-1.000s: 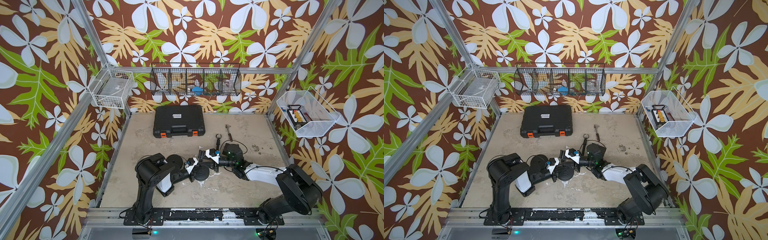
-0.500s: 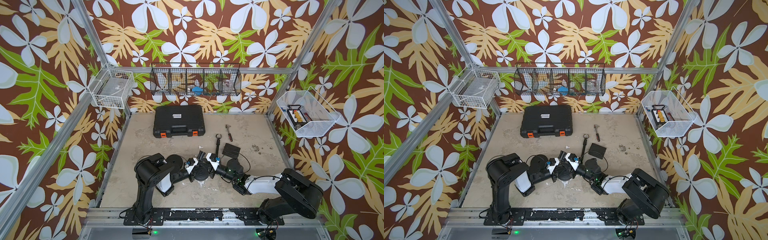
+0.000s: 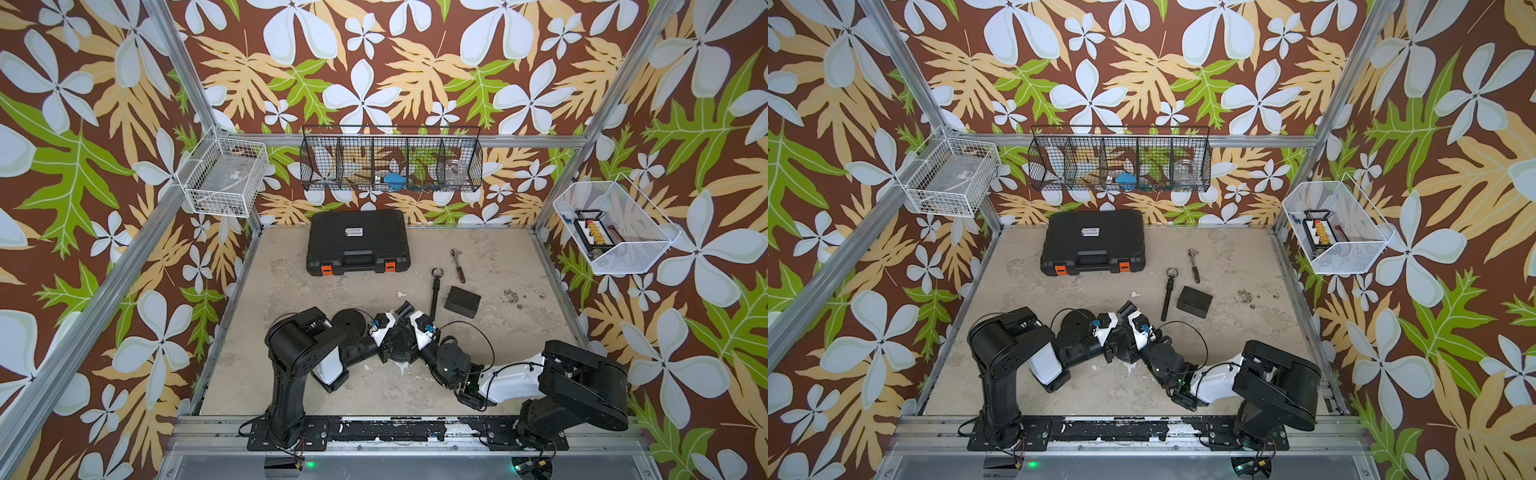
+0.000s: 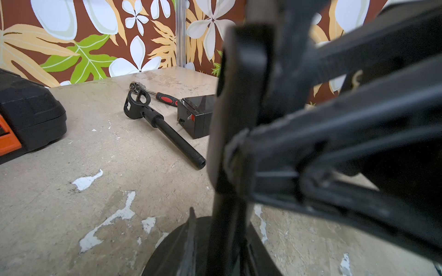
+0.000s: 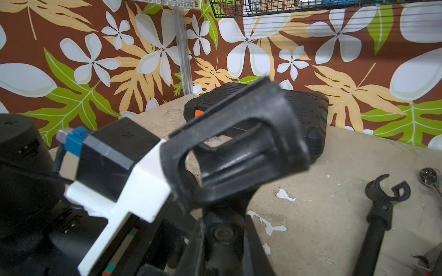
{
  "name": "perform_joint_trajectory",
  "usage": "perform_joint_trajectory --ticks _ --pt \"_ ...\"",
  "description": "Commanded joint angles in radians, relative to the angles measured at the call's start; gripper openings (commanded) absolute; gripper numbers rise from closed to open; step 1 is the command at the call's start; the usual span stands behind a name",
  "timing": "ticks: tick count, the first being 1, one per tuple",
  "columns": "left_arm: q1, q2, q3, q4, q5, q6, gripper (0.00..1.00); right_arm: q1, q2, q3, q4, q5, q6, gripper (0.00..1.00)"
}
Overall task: Assemble a microphone stand
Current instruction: Screw the microphone stand pole into the microphone stand base.
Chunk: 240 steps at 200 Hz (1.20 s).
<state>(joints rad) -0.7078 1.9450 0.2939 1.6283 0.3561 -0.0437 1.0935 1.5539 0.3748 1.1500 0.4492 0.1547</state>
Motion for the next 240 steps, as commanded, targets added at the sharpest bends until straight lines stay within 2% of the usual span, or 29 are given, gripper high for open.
perform_joint_trajectory --ticks 1,20,37,53,59,65,76,100,118,133,160,183,207,240 --pt "0.002 -0.002 0.003 0.142 0.001 -0.002 0.23 0.002 0.01 -0.005 -0.196 0.029 0.04 0.0" --pt "0.002 0.004 0.003 0.141 0.0 0.004 0.11 -0.002 0.001 0.002 -0.209 -0.017 0.015 0.0" --pt "0.002 0.016 0.0 0.142 -0.005 0.01 0.09 -0.038 -0.029 0.006 -0.235 -0.125 -0.006 0.23" --pt "0.002 0.026 0.001 0.145 -0.006 0.013 0.08 -0.086 -0.083 -0.01 -0.251 -0.258 -0.045 0.51" --pt "0.002 0.029 0.001 0.146 -0.007 0.014 0.08 -0.104 -0.106 -0.01 -0.279 -0.296 -0.061 0.59" --pt "0.002 0.031 0.001 0.145 -0.008 0.015 0.08 -0.125 -0.128 -0.008 -0.304 -0.346 -0.082 0.61" --pt "0.002 0.032 0.001 0.145 -0.01 0.016 0.08 -0.173 -0.168 -0.016 -0.33 -0.452 -0.115 0.62" --pt "0.002 0.037 0.002 0.145 -0.012 0.018 0.08 -0.311 -0.225 -0.04 -0.321 -0.777 -0.185 0.65" --pt "0.002 0.041 0.001 0.145 -0.013 0.016 0.07 -0.395 -0.224 -0.027 -0.33 -0.982 -0.237 0.64" --pt "0.002 0.042 0.001 0.145 -0.013 0.016 0.07 -0.45 -0.202 0.002 -0.345 -1.107 -0.271 0.61" --pt "0.002 0.042 0.003 0.144 -0.012 0.018 0.07 -0.489 -0.146 0.082 -0.394 -1.235 -0.338 0.58" --pt "0.002 0.043 0.003 0.143 -0.01 0.019 0.07 -0.495 -0.091 0.163 -0.463 -1.298 -0.394 0.57" --pt "0.002 0.043 0.003 0.142 -0.01 0.019 0.06 -0.501 -0.054 0.2 -0.449 -1.358 -0.417 0.54" --pt "0.002 0.039 0.001 0.142 -0.009 0.019 0.07 -0.519 -0.025 0.198 -0.383 -1.414 -0.409 0.43"
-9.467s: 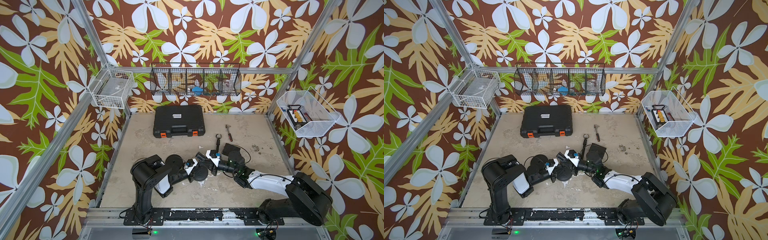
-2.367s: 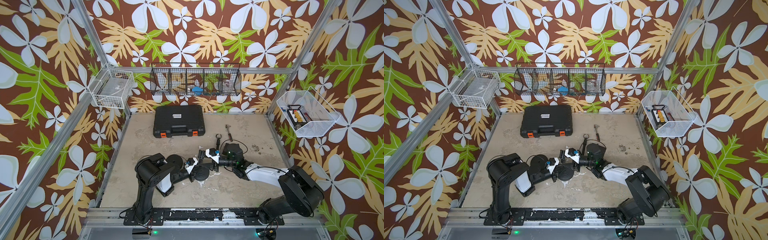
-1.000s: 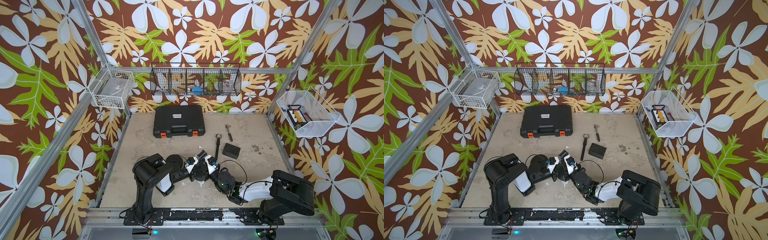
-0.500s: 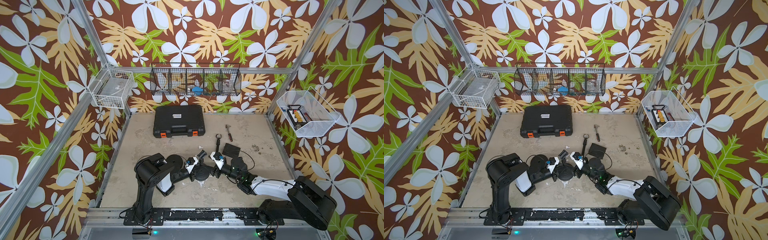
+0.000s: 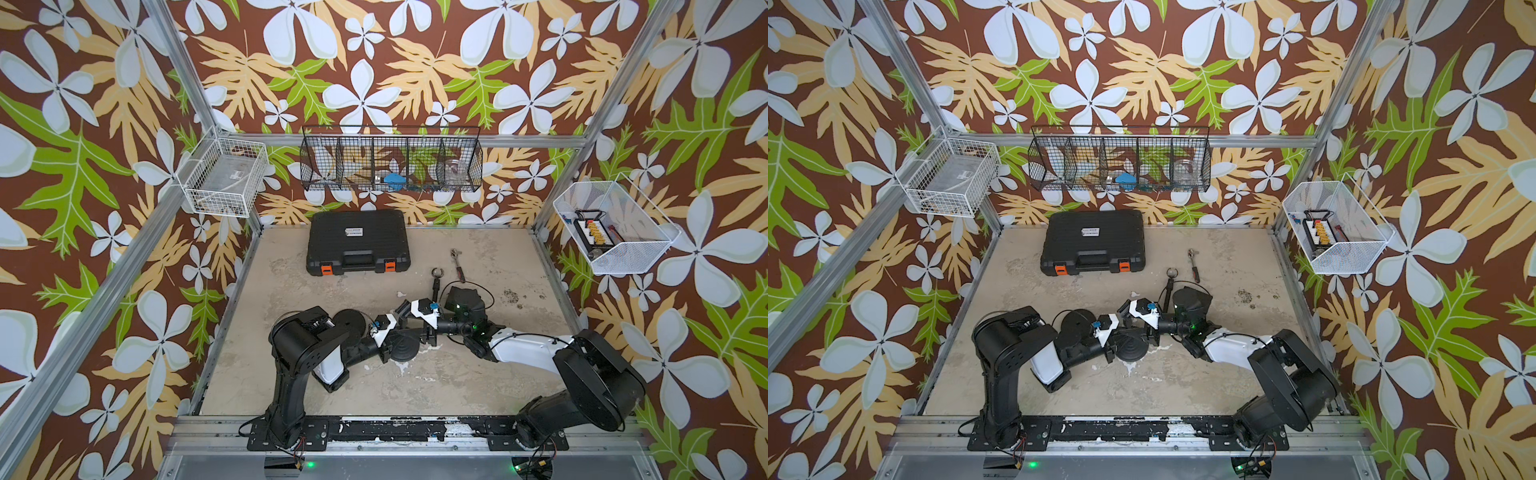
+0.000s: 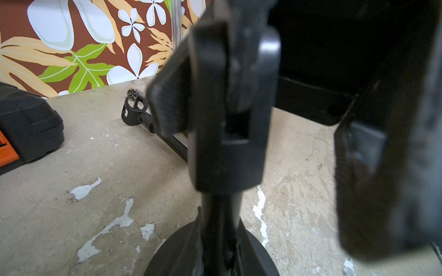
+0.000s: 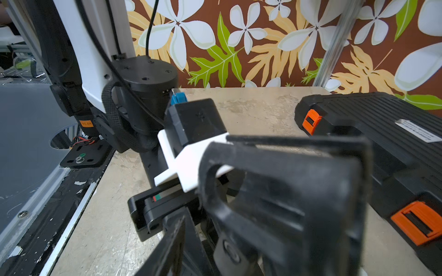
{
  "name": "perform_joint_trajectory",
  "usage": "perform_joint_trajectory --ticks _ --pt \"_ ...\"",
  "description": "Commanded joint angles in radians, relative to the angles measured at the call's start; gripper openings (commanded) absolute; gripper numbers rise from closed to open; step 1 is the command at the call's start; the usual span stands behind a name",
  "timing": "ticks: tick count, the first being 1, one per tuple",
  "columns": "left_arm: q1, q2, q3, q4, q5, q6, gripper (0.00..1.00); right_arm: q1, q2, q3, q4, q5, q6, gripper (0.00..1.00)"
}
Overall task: Assemble a microphone stand
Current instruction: Screw the microphone stand pole into the microphone stand base.
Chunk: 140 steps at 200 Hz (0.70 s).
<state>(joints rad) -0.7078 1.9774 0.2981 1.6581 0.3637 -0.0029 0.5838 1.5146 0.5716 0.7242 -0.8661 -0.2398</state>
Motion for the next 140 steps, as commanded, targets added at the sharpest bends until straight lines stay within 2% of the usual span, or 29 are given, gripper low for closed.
perform_joint_trajectory --ticks 1,25,52,75,104,140 --pt "0.002 0.007 -0.004 0.112 -0.017 -0.022 0.06 -0.01 0.015 0.001 0.044 -0.1 -0.013 0.42" --pt "0.002 0.003 -0.004 0.111 -0.014 -0.023 0.06 -0.024 0.031 -0.006 0.087 -0.129 0.012 0.28" --pt "0.002 0.005 -0.003 0.111 -0.016 -0.025 0.06 -0.024 0.038 -0.003 0.091 -0.134 0.017 0.17" --pt "0.002 0.002 -0.003 0.112 -0.017 -0.025 0.07 -0.024 0.046 -0.007 0.098 -0.109 0.035 0.0" --pt "0.002 -0.005 -0.004 0.111 -0.013 -0.028 0.09 -0.02 0.042 -0.068 0.19 -0.002 0.106 0.0" --pt "0.002 -0.023 -0.004 0.112 -0.006 -0.037 0.15 0.033 0.009 -0.197 0.351 0.312 0.215 0.0"
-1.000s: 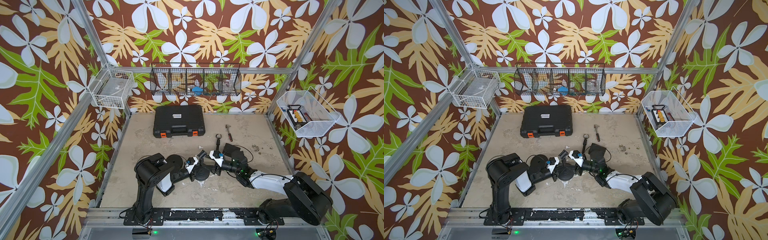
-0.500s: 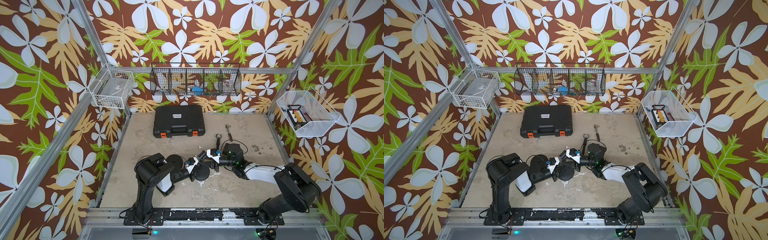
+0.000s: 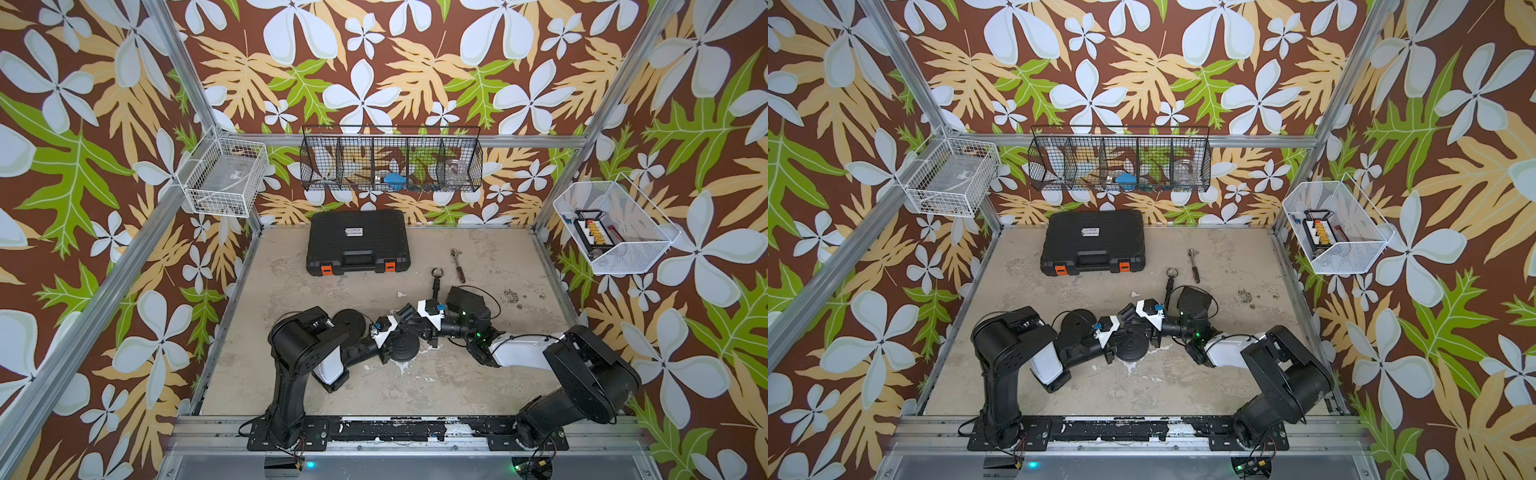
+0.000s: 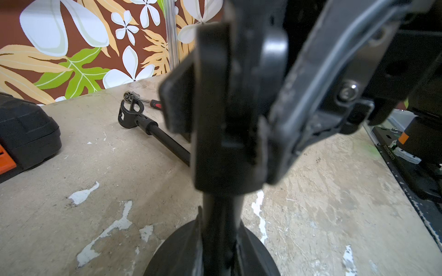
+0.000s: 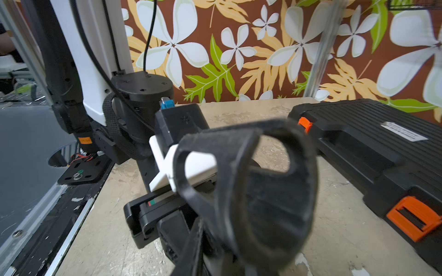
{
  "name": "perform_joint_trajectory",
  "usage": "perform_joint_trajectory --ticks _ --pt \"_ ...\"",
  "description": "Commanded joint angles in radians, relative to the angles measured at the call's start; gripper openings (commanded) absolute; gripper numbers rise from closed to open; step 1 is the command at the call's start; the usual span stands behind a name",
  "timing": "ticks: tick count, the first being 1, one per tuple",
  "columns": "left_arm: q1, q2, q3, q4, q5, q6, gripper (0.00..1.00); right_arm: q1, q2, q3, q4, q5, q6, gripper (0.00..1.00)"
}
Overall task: Assemble a microphone stand
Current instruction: Screw the microphone stand pole into the microphone stand base.
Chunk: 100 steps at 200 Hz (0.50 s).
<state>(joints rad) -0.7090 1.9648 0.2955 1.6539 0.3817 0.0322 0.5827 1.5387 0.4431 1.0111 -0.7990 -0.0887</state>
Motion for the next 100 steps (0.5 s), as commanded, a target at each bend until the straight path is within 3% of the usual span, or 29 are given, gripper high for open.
perform_joint_trajectory --ticks 1,34,58,83,100 --pt "0.003 -0.011 -0.002 0.115 -0.024 -0.072 0.15 0.039 -0.017 -0.073 0.067 0.257 0.066 0.0" --pt "0.003 -0.023 -0.002 0.115 -0.016 -0.077 0.26 0.216 -0.066 -0.154 0.079 0.696 0.09 0.0" --pt "0.002 -0.029 0.0 0.115 -0.016 -0.08 0.32 0.32 -0.066 -0.18 0.093 0.905 0.135 0.0" --pt "0.002 -0.033 -0.004 0.122 -0.018 -0.083 0.32 0.401 -0.065 -0.168 0.041 1.115 0.182 0.0" --pt "0.002 -0.032 -0.005 0.129 -0.02 -0.086 0.32 0.445 -0.051 -0.152 0.017 1.193 0.204 0.0"
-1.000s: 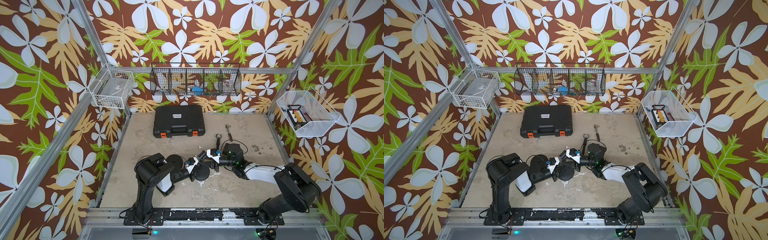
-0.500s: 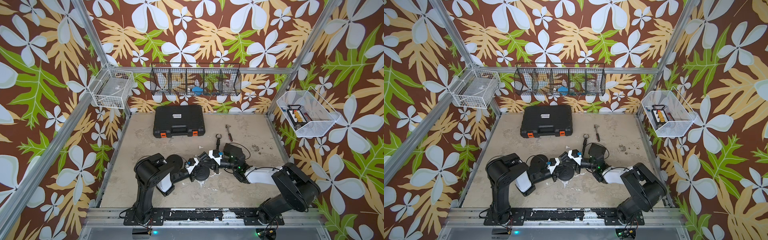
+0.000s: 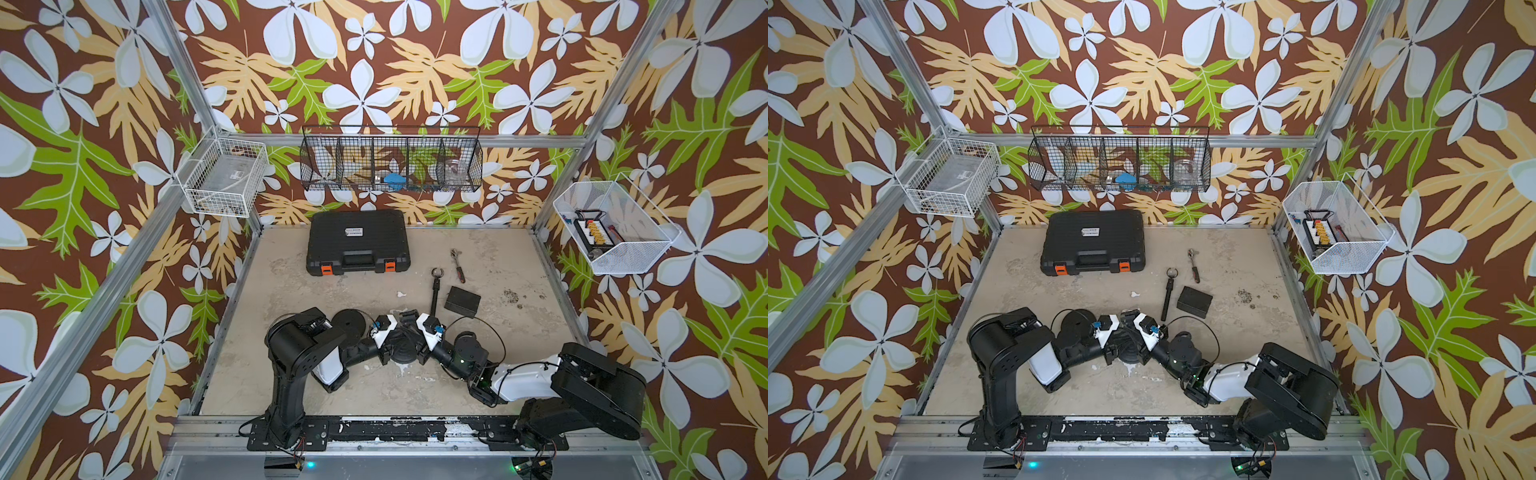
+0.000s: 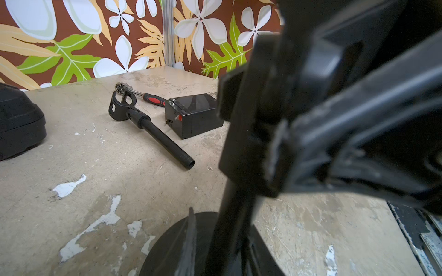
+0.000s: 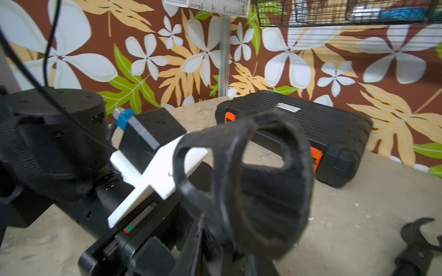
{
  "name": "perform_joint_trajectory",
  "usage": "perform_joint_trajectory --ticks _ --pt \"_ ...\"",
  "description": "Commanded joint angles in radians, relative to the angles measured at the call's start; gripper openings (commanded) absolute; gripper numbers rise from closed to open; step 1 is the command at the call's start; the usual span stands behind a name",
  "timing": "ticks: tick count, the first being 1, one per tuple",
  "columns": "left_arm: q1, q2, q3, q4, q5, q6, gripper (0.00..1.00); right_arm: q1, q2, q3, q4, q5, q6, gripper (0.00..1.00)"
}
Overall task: Assemble a microphone stand
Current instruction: Screw the microphone stand pole into the microphone stand base.
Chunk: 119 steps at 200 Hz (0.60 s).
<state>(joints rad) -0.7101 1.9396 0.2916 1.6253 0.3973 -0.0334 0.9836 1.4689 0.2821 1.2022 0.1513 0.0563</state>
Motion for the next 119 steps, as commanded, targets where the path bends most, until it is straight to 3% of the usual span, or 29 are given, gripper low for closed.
perform_joint_trajectory --ticks 1,37,68,119 --pt "0.003 -0.008 -0.002 0.158 -0.035 -0.02 0.32 0.047 0.02 0.009 -0.175 0.246 0.059 0.0" --pt "0.003 -0.008 0.01 0.157 -0.025 -0.02 0.3 0.078 0.044 0.043 -0.223 0.278 0.109 0.0" --pt "0.002 -0.008 0.03 0.131 -0.02 -0.004 0.28 0.081 0.038 0.054 -0.237 0.234 0.111 0.0" --pt "0.002 -0.024 0.04 0.076 -0.025 0.027 0.14 0.08 0.031 0.067 -0.253 0.182 0.094 0.0"
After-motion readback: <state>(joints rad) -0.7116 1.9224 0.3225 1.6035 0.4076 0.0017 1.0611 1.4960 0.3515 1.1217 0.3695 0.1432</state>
